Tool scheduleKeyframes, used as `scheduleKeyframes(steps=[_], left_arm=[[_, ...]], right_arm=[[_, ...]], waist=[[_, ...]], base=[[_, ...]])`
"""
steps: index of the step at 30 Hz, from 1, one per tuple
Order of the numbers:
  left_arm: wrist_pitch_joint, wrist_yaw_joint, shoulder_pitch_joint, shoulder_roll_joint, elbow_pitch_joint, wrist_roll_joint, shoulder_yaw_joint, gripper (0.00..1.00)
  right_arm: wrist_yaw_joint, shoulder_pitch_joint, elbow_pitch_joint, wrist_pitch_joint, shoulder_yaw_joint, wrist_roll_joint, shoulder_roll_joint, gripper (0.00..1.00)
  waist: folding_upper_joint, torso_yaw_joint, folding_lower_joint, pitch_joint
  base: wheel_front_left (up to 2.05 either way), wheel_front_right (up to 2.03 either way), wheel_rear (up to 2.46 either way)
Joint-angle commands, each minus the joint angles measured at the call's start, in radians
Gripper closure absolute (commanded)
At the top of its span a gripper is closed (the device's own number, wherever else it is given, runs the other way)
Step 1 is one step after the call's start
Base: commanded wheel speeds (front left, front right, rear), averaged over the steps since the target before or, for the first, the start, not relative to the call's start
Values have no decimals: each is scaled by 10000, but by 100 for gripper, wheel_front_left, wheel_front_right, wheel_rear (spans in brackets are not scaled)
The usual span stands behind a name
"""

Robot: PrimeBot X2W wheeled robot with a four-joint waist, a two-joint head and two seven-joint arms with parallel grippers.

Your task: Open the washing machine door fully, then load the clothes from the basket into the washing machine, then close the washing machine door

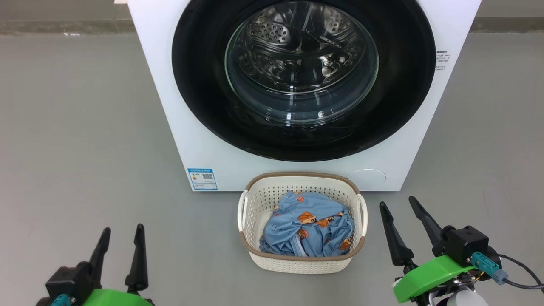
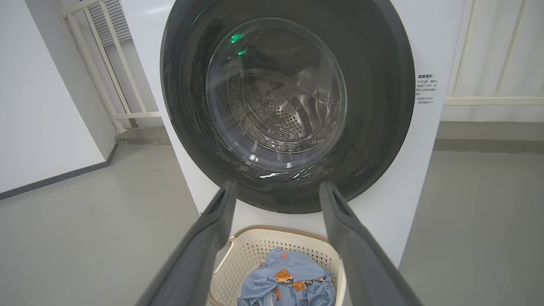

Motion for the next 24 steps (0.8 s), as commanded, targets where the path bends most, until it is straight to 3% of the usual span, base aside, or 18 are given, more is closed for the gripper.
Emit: scheduleKeyframes(steps=[1,24], left_arm=[[-107,-27,-487,222,-266,75,323,0],[-107,-27,-500,268,-303,12,368,0]], right_arm=[[16,-419,-216,-124,237,-27,7,0],[16,-433,-231,-124,277,160,8,0]], waist=[[-1,0,0,3],[-1,-24,0,20]], base=[[0,0,0],[0,0,0]])
